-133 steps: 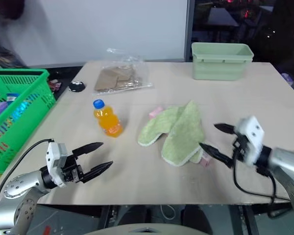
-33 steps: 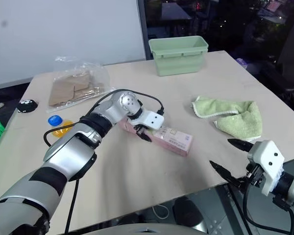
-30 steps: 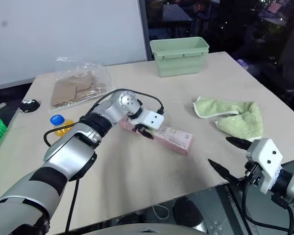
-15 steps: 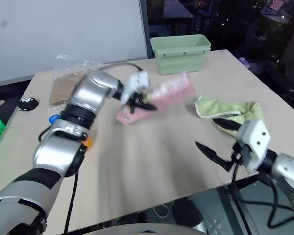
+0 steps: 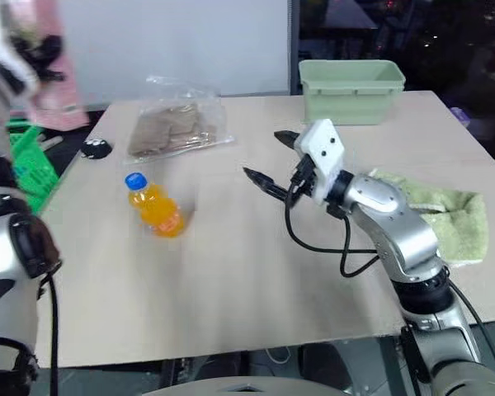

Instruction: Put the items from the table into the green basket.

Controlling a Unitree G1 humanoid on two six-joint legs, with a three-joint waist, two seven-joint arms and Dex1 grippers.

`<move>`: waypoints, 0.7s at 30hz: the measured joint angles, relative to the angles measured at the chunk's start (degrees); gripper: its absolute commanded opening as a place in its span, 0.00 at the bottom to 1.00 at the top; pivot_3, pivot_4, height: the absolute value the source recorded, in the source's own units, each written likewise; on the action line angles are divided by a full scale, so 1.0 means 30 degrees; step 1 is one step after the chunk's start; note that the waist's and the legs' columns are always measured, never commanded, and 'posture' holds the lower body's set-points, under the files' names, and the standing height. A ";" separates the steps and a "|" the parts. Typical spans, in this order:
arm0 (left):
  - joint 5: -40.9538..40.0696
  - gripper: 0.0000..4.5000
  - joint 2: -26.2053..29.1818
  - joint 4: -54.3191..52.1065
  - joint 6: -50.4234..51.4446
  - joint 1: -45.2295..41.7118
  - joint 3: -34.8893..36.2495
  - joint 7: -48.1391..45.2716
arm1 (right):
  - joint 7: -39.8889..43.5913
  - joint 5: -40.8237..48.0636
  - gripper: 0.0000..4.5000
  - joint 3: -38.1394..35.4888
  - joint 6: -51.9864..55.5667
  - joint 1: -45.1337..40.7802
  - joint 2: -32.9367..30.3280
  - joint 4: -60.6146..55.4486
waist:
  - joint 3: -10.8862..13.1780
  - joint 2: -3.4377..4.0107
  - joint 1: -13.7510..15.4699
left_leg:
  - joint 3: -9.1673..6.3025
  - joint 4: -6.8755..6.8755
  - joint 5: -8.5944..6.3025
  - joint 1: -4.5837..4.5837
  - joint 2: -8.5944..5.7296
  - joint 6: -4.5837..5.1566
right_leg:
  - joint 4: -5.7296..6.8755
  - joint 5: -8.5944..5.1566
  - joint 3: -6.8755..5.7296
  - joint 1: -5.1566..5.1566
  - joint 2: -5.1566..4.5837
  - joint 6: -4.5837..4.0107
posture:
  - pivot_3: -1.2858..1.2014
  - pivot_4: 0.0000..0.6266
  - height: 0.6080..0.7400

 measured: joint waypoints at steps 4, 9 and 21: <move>0.1895 0.34 0.2607 0.1996 -0.4071 0.1295 -0.0762 0.2060 | 0.1748 0.0316 1.00 0.0553 -0.0447 -0.0511 0.0513 0.0392 | -0.0038 -0.0109 0.1423 | 0.0057 0.0007 -0.0013 -0.0003 -0.0049 0.0022 | -0.0020 -0.0001 -0.0081 0.0034 -0.0030 -0.0002 | 0.55 0.00 1.00; 0.3047 0.34 0.3982 0.4113 -0.6646 0.1334 -0.1564 0.3113 | 0.2581 0.0390 1.00 0.0924 -0.0640 -0.0695 0.0969 0.0589 | -0.0048 -0.0136 0.2530 | 0.0017 0.0128 -0.0003 0.0032 -0.0020 0.0010 | -0.0010 0.0009 -0.0190 0.0140 0.0007 -0.0024 | 0.56 0.00 1.00; 0.3920 0.99 0.4932 0.9539 -0.8228 0.2025 -0.2226 0.4473 | 0.3209 0.0413 1.00 0.1223 -0.0604 -0.0944 0.1293 0.0557 | -0.0129 -0.0246 0.2919 | -0.0010 0.0161 0.0033 0.0019 0.0045 -0.0043 | 0.0020 0.0040 -0.0258 0.0163 0.0063 -0.0074 | 0.55 0.00 1.00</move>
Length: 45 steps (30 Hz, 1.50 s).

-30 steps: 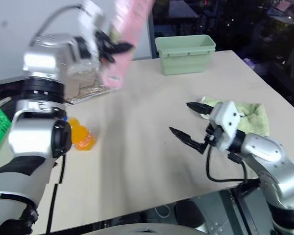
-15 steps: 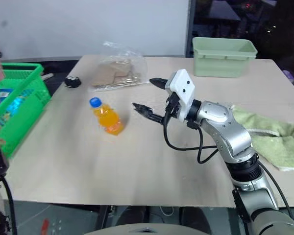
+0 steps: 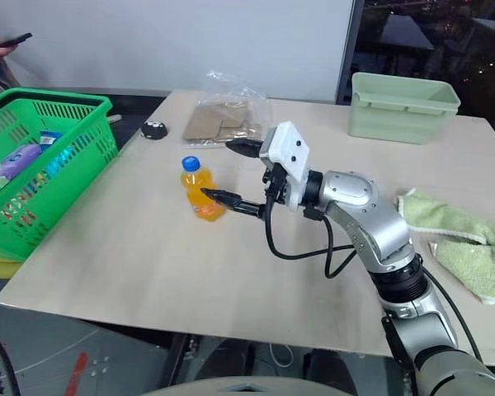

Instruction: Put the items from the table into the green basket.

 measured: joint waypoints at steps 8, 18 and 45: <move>-0.1249 0.99 0.0001 -0.0108 -0.0779 0.0642 0.0984 -0.0617 | 0.0628 0.0713 1.00 -0.0173 0.0171 0.0192 -0.0477 -0.0653 | -0.0013 -0.0010 -0.0335 | 0.0002 0.0006 0.0002 0.0017 0.0008 -0.0001 | 0.0010 0.0014 -0.0008 0.0014 0.0005 -0.0022 | 0.55 0.00 1.00; -1.2892 0.99 -0.3380 -1.7411 1.1072 1.2884 0.4646 -1.4641 | 0.0696 0.0613 1.00 -0.0704 -0.0043 0.0747 -0.1002 -0.0583 | -0.0016 0.0064 -0.1276 | 0.0076 -0.0034 0.0000 0.0009 0.0033 0.0000 | 0.0007 0.0047 0.0091 -0.0037 -0.0042 -0.0079 | 0.55 0.00 1.00; -1.0277 0.99 -0.8078 -2.3515 1.3548 1.3423 -0.1431 -1.1785 | 0.0407 0.0676 1.00 -0.1308 0.0376 0.2432 -0.2696 -0.2091 | 0.0051 0.0279 -0.0753 | 0.0084 -0.0120 0.0001 0.0354 0.0087 -0.0002 | -0.0051 -0.0013 0.0090 0.0265 0.0068 -0.0211 | 0.52 0.00 1.00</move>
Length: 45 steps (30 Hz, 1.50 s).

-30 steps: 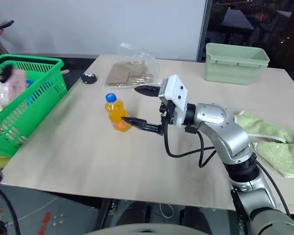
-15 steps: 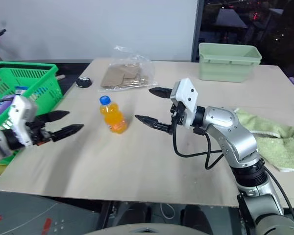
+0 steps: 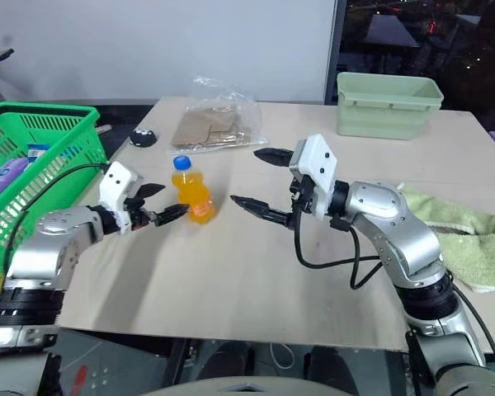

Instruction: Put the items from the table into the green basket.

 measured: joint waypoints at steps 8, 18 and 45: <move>0.0680 0.99 -0.0571 0.1568 -0.0507 -0.1488 -0.0934 -0.0442 | 0.0649 -0.0481 1.00 0.0068 0.0425 0.1118 -0.2507 -0.0519 | -0.0001 -0.0001 -0.0671 | 0.0008 -0.0002 0.0000 0.0005 0.0006 0.0000 | 0.0000 -0.0003 0.0019 -0.0005 0.0007 0.0001 | 0.50 0.00 1.00; 0.1092 0.66 -0.0686 0.1967 -0.0868 -0.1554 -0.0905 -0.0685 | 0.0633 -0.0440 1.00 0.0066 0.1170 0.1475 -0.3075 -0.0700 | 0.0004 -0.0007 -0.0773 | 0.0021 -0.0003 -0.0001 -0.0001 0.0004 0.0002 | -0.0021 -0.0005 0.0037 -0.0007 0.0002 0.0007 | 0.51 0.00 1.00; 0.4514 0.99 0.7407 2.1389 -1.0203 -1.0109 0.5352 0.9276 | 0.0873 0.0464 1.00 0.1204 -0.1089 -0.3544 0.4794 0.2807 | -0.0019 -0.0296 0.0480 | -0.0085 -0.0145 0.0020 -0.0069 0.0015 -0.0042 | 0.0024 -0.0004 -0.0036 -0.0167 0.0065 -0.0006 | 0.56 0.00 1.00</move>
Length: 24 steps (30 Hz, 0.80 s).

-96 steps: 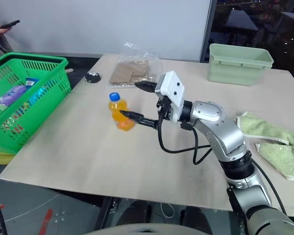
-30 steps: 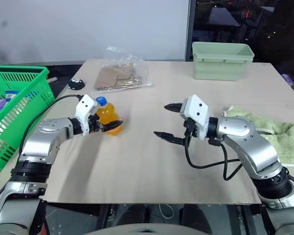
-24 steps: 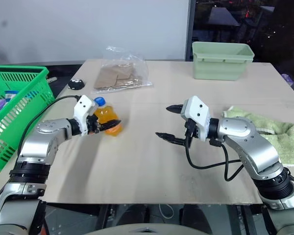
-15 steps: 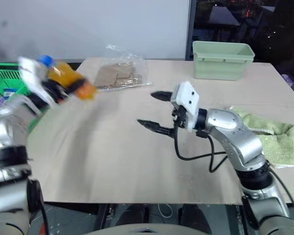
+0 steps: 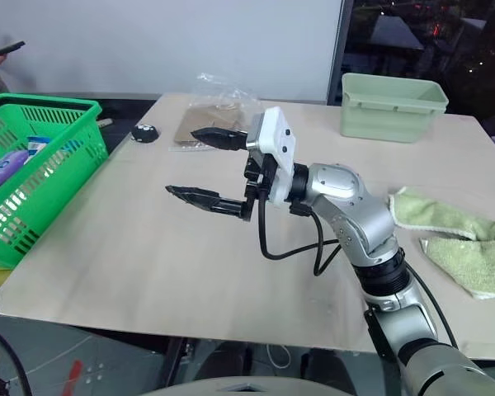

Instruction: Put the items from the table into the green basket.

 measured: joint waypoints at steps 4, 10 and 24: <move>-0.0858 0.99 0.0000 0.0098 -0.0385 0.0005 0.0825 -0.0872 | 0.0004 -0.0023 1.00 -0.0003 0.0049 0.0565 -0.0600 -0.0071 | -0.0015 -0.0022 0.0076 | 0.0007 0.0004 0.0028 0.0005 -0.0005 -0.0048 | -0.0005 0.0000 -0.0002 0.0010 -0.0019 0.0000 | 0.56 0.00 1.00; -0.3693 0.99 -0.2754 -0.5858 0.1080 0.1784 0.1446 -0.4687 | 0.0146 -0.0094 1.00 -0.0047 0.0131 0.0721 -0.1732 -0.0344 | -0.0024 -0.0029 0.0126 | -0.0006 -0.0001 0.0058 0.0004 0.0002 -0.0095 | 0.0013 0.0006 -0.0021 0.0024 -0.0033 -0.0013 | 0.56 0.00 1.00; -1.0063 0.99 -0.9505 -3.0144 1.1304 1.2630 -0.2610 -0.4412 | -0.4118 -0.2603 1.00 -0.4207 0.1871 0.7874 -0.6407 -0.2456 | -0.0107 0.0109 -0.0215 | 0.0138 -0.0030 0.0029 0.0049 -0.0016 -0.0046 | 0.0005 0.0000 0.0160 0.0017 -0.0059 -0.0016 | 0.52 0.00 1.00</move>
